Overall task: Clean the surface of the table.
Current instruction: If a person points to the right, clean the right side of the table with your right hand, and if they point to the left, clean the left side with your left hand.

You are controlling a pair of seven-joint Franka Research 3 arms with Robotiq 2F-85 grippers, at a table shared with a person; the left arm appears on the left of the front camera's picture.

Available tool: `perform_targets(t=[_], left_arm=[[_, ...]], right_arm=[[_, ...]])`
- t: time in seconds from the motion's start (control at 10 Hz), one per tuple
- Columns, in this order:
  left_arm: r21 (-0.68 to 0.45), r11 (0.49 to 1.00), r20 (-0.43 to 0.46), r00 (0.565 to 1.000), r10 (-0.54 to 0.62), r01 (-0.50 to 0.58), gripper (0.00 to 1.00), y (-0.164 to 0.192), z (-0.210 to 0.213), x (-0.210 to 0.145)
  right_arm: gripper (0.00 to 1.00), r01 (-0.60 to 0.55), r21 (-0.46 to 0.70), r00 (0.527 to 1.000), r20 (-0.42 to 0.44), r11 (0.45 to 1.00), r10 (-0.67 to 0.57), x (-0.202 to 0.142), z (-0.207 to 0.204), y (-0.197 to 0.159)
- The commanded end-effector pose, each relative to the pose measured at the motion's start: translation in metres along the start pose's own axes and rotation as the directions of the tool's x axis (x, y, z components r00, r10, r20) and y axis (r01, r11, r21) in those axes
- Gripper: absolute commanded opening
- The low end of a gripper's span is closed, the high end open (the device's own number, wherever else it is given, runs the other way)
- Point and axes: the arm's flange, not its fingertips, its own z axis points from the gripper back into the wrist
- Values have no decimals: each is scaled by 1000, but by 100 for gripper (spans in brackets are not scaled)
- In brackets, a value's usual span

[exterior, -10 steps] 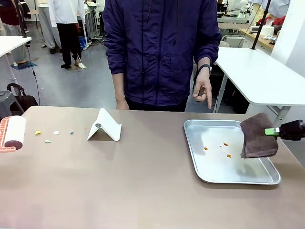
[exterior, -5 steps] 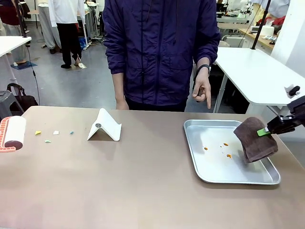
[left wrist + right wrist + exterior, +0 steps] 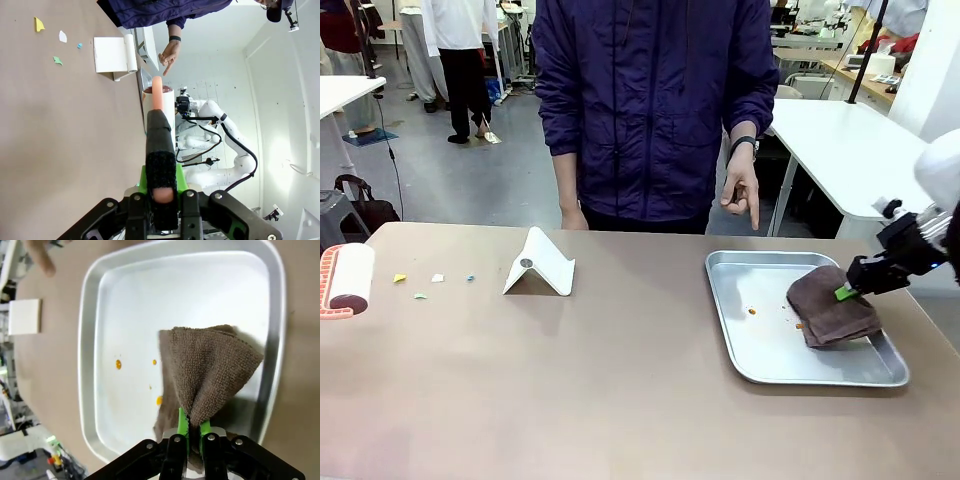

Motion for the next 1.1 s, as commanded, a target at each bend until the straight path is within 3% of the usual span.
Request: perform_targets(t=[0.0, 0.4, 0.7, 1.0], left_arm=[[-15, 1000, -5, 1000, -20, 20, 3, -3, 1, -3], [-15, 1000, -5, 1000, -20, 20, 3, -3, 1, -3], [-15, 1000, -5, 1000, -20, 20, 3, -3, 1, -3], [-15, 1000, -5, 1000, -20, 20, 3, -3, 1, -3]], right_arm=[[9, 23, -1, 999, -29, 1000, -23, 20, -17, 12], [9, 15, 98, 997, -73, 995, -7, 32, -61, 38], [9, -56, 177, 985, -154, 983, 84, 30, -88, 66], [9, -125, 189, 972, -176, 974, 159, 34, -104, 97]])
